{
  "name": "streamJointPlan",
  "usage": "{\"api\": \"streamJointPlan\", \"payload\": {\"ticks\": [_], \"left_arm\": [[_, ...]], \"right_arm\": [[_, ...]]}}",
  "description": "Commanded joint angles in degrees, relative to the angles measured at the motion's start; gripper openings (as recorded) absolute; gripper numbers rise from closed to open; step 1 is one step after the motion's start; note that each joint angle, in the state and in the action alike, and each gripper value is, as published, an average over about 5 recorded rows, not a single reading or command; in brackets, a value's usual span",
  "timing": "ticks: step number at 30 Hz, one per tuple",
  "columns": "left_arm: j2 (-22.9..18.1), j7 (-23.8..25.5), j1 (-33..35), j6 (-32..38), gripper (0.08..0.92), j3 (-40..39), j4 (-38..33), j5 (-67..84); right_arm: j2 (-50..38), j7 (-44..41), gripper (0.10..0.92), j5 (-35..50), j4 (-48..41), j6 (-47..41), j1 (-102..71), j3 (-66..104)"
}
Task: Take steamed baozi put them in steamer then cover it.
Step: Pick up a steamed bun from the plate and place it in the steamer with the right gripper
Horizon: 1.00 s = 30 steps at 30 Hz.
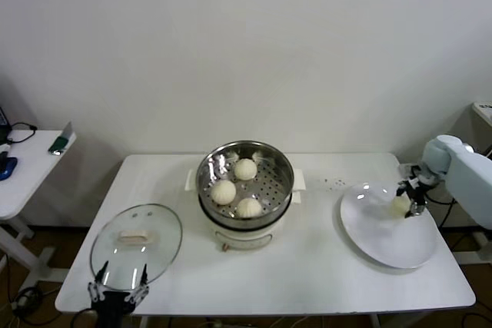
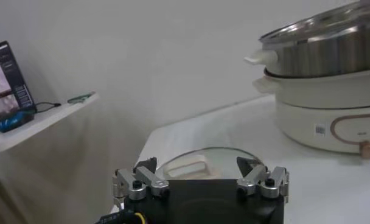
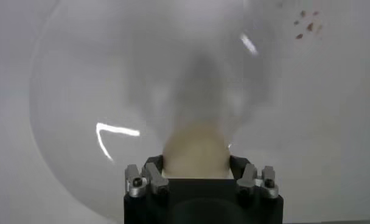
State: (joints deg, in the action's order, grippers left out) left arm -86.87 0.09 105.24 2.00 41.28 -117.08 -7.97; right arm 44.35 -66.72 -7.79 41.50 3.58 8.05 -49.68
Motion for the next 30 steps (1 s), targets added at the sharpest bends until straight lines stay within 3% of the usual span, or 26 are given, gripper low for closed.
{"api": "streamJointPlan", "payload": {"ticks": [1,14,30], "left_arm": [[0.32,0.25,-1.54,-0.11,0.823,-1.85,-0.26,0.76],[1.79,0.23,-1.32,0.76,0.823,-4.6,-1.42,1.78],[2.58,0.44,-0.68,1.29,0.823,-4.8,-1.97,2.3]], "right_arm": [[2.96,1.1,0.704,26.56,8.17,-9.13,24.58,-25.19],[17.47,6.13,0.704,57.56,18.37,-18.35,43.47,-47.47],[27.49,12.57,0.707,63.18,24.21,-21.99,38.32,-50.11]]}}
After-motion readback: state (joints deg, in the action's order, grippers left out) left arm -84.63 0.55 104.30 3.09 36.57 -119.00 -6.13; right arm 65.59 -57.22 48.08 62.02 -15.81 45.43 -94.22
